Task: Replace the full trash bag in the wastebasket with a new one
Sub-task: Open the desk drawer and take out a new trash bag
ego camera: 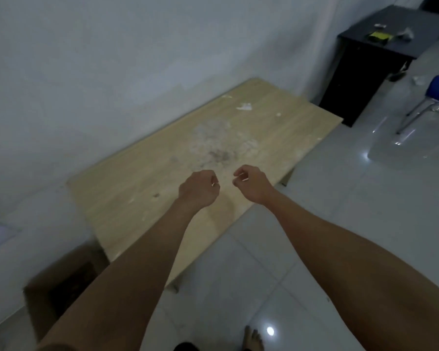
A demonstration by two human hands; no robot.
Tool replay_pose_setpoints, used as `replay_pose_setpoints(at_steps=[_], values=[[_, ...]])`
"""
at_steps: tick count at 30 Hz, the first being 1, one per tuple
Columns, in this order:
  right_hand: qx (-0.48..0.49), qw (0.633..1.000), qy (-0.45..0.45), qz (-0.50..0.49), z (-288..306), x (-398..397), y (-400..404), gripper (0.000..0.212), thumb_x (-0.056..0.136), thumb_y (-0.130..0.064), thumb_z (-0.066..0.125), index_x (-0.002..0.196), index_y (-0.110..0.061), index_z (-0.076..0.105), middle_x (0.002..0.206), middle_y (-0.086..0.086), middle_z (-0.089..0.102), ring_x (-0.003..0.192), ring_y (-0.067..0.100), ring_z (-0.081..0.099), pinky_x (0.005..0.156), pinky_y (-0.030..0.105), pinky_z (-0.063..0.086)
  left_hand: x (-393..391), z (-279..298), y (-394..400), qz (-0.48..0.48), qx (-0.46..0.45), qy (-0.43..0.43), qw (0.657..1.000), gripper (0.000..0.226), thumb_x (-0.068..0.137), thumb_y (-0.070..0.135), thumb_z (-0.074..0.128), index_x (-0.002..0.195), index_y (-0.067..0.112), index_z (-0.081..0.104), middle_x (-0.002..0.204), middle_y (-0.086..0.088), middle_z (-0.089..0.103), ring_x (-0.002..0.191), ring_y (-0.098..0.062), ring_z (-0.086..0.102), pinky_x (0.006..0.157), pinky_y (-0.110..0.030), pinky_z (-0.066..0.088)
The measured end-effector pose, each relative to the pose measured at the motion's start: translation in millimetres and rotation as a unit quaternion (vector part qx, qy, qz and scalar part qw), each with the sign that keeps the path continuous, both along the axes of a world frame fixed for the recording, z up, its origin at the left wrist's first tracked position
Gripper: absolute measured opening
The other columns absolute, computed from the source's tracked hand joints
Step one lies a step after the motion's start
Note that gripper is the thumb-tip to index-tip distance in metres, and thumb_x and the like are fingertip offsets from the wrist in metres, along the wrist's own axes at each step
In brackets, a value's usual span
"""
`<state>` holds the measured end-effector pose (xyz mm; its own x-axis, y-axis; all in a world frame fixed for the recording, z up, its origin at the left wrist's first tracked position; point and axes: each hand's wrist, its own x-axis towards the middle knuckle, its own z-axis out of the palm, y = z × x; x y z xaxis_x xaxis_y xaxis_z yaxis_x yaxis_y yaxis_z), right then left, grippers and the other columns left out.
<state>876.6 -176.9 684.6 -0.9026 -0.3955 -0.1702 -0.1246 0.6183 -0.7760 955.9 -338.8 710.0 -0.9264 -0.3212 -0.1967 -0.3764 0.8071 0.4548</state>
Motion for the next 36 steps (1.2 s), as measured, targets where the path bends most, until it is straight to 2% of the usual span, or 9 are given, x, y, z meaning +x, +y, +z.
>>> replay_pose_setpoints(at_steps=[5,10,16,22,26,29,31,33,36], values=[[0.009,1.0,0.001,-0.025,0,-89,77,0.018,0.091,-0.021,0.071,0.107,-0.013,0.072,0.103,0.005,0.071,0.096,0.02,0.066,0.081,0.026,0.047,-102,-4,72,-0.028,0.015,-0.001,0.999,0.019,0.092,0.035,0.055,0.103,0.03,0.07,0.12,0.004,0.07,0.112,-0.025,0.065,0.096,-0.042,0.054],[0.017,1.0,-0.006,-0.024,-12,-193,125,0.019,0.091,-0.023,0.07,0.109,-0.014,0.071,0.105,0.003,0.071,0.098,0.02,0.067,0.083,0.028,0.049,-210,-17,131,-0.039,0.048,0.022,0.998,0.019,0.093,0.031,0.056,0.102,0.027,0.072,0.115,0.002,0.072,0.104,-0.025,0.068,0.093,-0.042,0.057],[0.029,0.999,-0.013,-0.003,-21,-324,176,0.02,0.093,-0.022,0.067,0.112,-0.014,0.07,0.11,0.004,0.071,0.101,0.02,0.068,0.087,0.033,0.054,-343,-34,194,-0.022,0.061,0.019,0.998,0.02,0.091,0.032,0.057,0.102,0.029,0.073,0.114,0.003,0.073,0.104,-0.025,0.07,0.092,-0.042,0.058],[0.035,0.998,-0.033,0.028,-29,-426,221,0.02,0.095,-0.02,0.066,0.113,-0.013,0.07,0.11,0.003,0.069,0.098,0.019,0.066,0.079,0.027,0.05,-440,-40,237,-0.004,0.058,0.017,0.998,0.02,0.091,0.029,0.06,0.107,0.025,0.073,0.116,0.0,0.073,0.107,-0.027,0.069,0.093,-0.042,0.058],[0.063,0.993,-0.037,0.094,-56,-488,242,0.021,0.094,-0.02,0.064,0.114,-0.013,0.069,0.111,0.004,0.068,0.1,0.02,0.065,0.079,0.026,0.046,-486,-62,263,0.048,0.045,0.012,0.998,0.024,0.094,0.028,0.057,0.112,0.025,0.071,0.125,0.004,0.069,0.118,-0.024,0.063,0.096,-0.037,0.053],[0.091,0.977,-0.011,0.19,-86,-530,257,0.024,0.095,-0.019,0.064,0.116,-0.01,0.065,0.115,0.009,0.068,0.107,0.026,0.066,0.083,0.029,0.048,-506,-86,287,0.106,0.048,0.002,0.993,0.026,0.095,0.03,0.055,0.115,0.026,0.07,0.128,0.004,0.068,0.122,-0.022,0.061,0.098,-0.038,0.053],[0.104,0.962,-0.01,0.252,-104,-553,269,0.033,0.095,-0.02,0.063,0.127,-0.01,0.06,0.127,0.011,0.063,0.118,0.028,0.061,0.094,0.034,0.048,-512,-98,308,0.146,0.051,-0.001,0.988,0.026,0.096,0.029,0.054,0.116,0.025,0.07,0.127,0.002,0.068,0.123,-0.024,0.061,0.098,-0.039,0.053],[0.121,0.94,-0.009,0.318,-120,-568,282,0.05,0.097,-0.023,0.062,0.144,-0.013,0.049,0.145,0.012,0.051,0.134,0.029,0.049,0.108,0.038,0.042,-513,-111,333,0.194,0.055,-0.01,0.979,0.025,0.097,0.027,0.055,0.117,0.026,0.069,0.128,0.002,0.068,0.122,-0.023,0.061,0.098,-0.038,0.053],[0.16,0.894,0.072,0.413,-145,-584,293,0.066,0.101,-0.035,0.057,0.158,-0.013,0.033,0.162,0.013,0.034,0.151,0.03,0.029,0.12,0.045,0.028,-515,-128,367,0.237,0.029,-0.02,0.971,0.026,0.099,0.027,0.054,0.12,0.028,0.068,0.13,0.003,0.066,0.124,-0.023,0.06,0.095,-0.035,0.05]])
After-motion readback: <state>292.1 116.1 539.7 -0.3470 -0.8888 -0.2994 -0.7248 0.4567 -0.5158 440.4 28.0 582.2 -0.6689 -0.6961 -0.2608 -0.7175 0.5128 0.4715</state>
